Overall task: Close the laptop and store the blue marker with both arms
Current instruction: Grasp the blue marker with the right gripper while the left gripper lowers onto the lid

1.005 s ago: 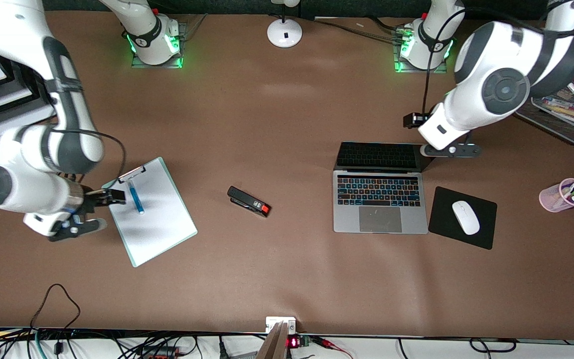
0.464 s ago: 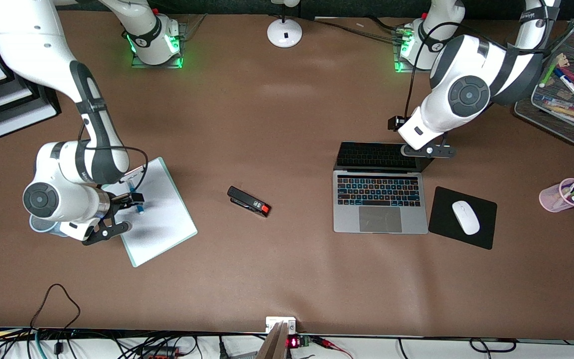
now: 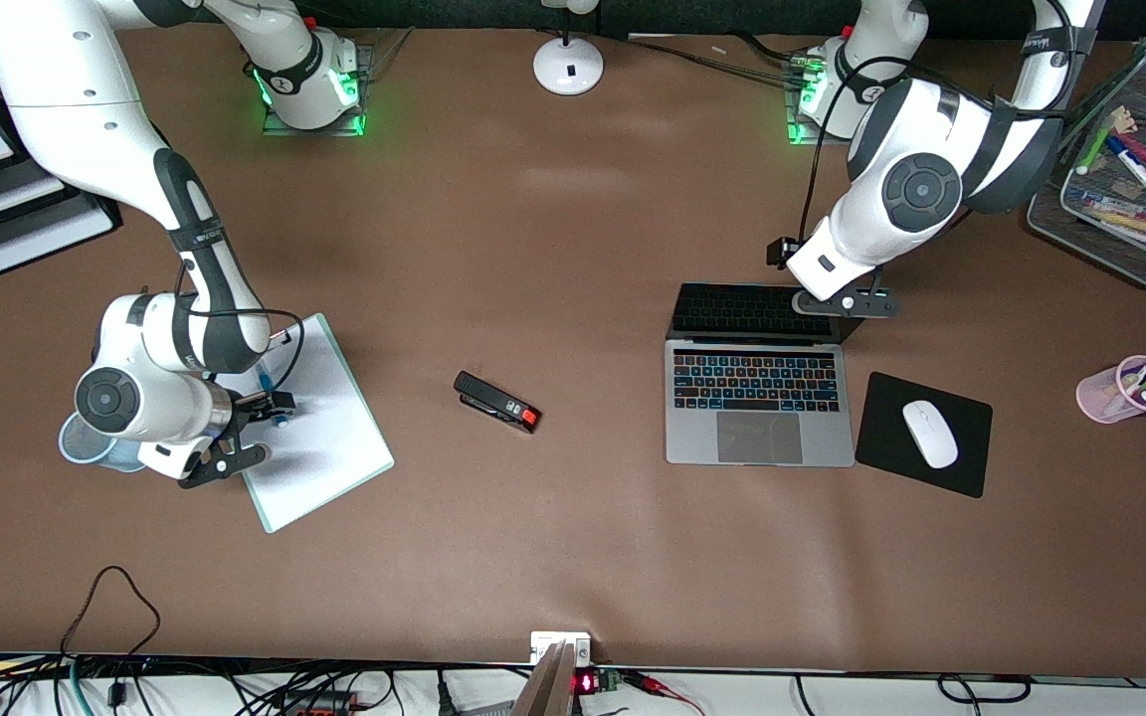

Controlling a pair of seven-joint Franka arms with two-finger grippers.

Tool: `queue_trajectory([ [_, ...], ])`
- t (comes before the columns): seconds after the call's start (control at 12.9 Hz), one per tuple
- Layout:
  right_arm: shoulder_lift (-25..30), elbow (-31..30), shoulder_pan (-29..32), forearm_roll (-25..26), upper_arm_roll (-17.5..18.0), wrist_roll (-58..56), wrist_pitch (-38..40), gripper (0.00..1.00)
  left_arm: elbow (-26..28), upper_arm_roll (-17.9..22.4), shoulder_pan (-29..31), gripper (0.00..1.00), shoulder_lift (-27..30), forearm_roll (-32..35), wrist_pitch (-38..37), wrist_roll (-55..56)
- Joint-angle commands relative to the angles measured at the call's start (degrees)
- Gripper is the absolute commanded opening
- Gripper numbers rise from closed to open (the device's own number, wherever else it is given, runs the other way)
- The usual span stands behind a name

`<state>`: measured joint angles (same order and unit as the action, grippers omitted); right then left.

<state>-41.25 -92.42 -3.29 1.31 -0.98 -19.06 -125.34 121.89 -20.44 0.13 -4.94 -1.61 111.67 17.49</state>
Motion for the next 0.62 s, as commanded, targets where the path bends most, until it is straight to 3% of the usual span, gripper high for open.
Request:
queue_trajectory([
  [0.0, 0.91, -1.18, 0.12, 0.27, 0.28, -4.57, -0.96, 1.0, 0.54, -0.39, 0.22, 1.0, -0.68, -0.24, 3.45, 0.35],
  [0.08, 0.82, -1.1, 0.04, 0.27, 0.28, -4.76, -0.96, 1.0, 0.54, -0.39, 0.22, 1.0, -1.29, -0.24, 5.03, 0.27],
  [0.23, 0.82, -1.1, -0.14, 0.27, 0.28, -4.84, -0.96, 0.89, 0.37, -0.39, 0.22, 1.0, -2.79, -0.32, 7.32, 0.35],
  [0.46, 0.03, -1.01, -0.23, 0.27, 0.28, -4.76, -1.05, 0.87, 0.02, -0.39, 0.4, 1.0, -3.49, -0.32, 9.17, 0.35],
  [0.54, -0.06, -1.01, -0.23, 0.27, 0.28, -4.23, -1.05, 0.8, -0.07, -0.39, 0.57, 1.0, -3.58, -0.32, 10.22, 0.27],
])
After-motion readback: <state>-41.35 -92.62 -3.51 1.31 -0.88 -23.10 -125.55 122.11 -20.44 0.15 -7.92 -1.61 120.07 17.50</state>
